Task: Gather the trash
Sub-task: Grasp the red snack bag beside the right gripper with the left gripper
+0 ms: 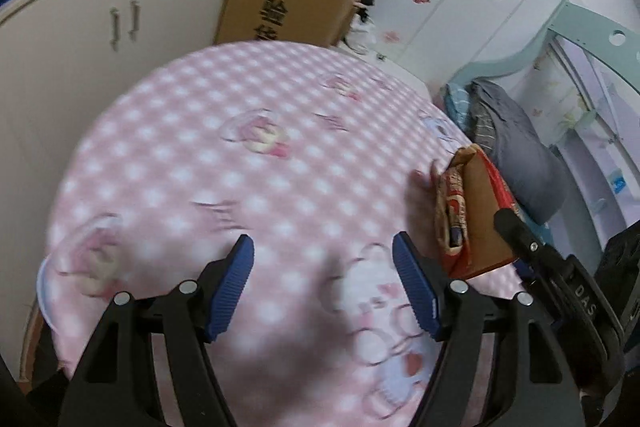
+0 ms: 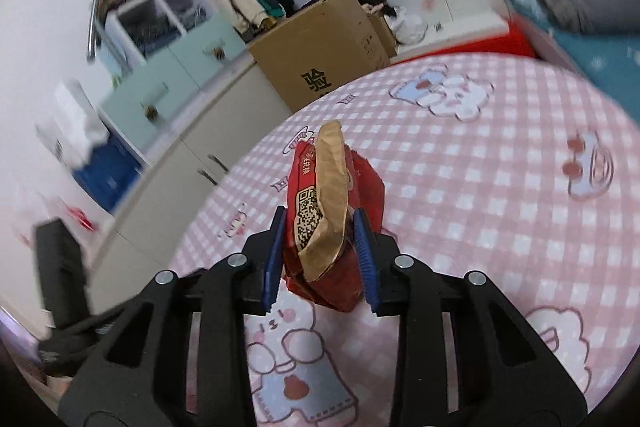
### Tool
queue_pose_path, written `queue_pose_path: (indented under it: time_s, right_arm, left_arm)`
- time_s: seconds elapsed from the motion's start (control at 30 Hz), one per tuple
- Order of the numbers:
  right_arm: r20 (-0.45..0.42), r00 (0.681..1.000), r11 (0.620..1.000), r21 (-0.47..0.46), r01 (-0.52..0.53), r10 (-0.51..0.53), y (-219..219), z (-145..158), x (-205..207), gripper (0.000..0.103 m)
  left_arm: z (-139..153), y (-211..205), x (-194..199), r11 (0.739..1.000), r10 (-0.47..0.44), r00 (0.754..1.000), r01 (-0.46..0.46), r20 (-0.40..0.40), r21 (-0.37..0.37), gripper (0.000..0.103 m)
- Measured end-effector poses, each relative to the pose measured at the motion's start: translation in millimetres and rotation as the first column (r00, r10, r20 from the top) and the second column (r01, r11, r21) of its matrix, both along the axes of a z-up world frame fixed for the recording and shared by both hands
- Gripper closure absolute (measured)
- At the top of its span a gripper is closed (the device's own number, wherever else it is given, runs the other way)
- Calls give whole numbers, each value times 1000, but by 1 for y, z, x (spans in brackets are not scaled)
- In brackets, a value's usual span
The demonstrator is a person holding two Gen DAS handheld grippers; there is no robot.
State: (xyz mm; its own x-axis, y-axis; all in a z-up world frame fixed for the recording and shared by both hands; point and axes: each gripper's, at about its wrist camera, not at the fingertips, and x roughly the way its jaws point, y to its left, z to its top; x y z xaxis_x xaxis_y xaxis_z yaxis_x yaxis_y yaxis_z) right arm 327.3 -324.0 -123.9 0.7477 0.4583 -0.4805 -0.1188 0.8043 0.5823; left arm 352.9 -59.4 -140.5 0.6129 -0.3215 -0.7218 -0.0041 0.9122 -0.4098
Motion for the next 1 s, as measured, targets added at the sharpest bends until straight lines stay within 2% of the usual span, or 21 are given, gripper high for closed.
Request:
queue_pose_path:
  time_s: [0.17,0.27,0.47,0.57,0.6,0.7,0.8,0.87,0.93,1.0]
  right_arm:
    - [-54,998,969,249,-5,19,-35,-18,-3,72]
    - [-70,997,953,302,-5,27,-43,-23,-6,72]
    - [-75,997,955,296,4,19,-45,-26,-10,73]
    - [-77,997,956,295,7,16,-47,-27,-10,73]
    - [-77,997,956,293,3,20,-47,-26,-10,73]
    - [-77,997,958,285,-1,24,-45,-25,-9,73]
    - [-79,997,966,259,3,18,-40,-22,-8,73]
    - [-85,996,967,256,-1,24,-39,-22,-8,73]
    - [-85,996,969,249,4,18,-38,-21,-8,73]
    - [-83,996,970,244,-2,23,-35,-19,-7,74]
  left_arm:
    - [-10,-33,8,997,-29,999,27,-24,-72,32]
    - [-12,-48,9,992,-54,998,52,-14,-111,32]
    - [-6,-64,9,999,-25,999,26,25,-28,32]
    - [3,-54,3,996,-28,995,36,93,-80,32]
    - [6,-54,1,996,-29,993,38,112,-76,32]
    - [8,-66,4,997,-75,990,76,116,2,32]
    - [8,-73,4,996,-84,986,80,144,36,32]
    - [7,-76,8,993,-111,984,107,138,41,36]
    - [7,-77,4,991,-132,982,131,137,14,40]
    - [9,-80,1,990,-140,978,133,157,54,43]
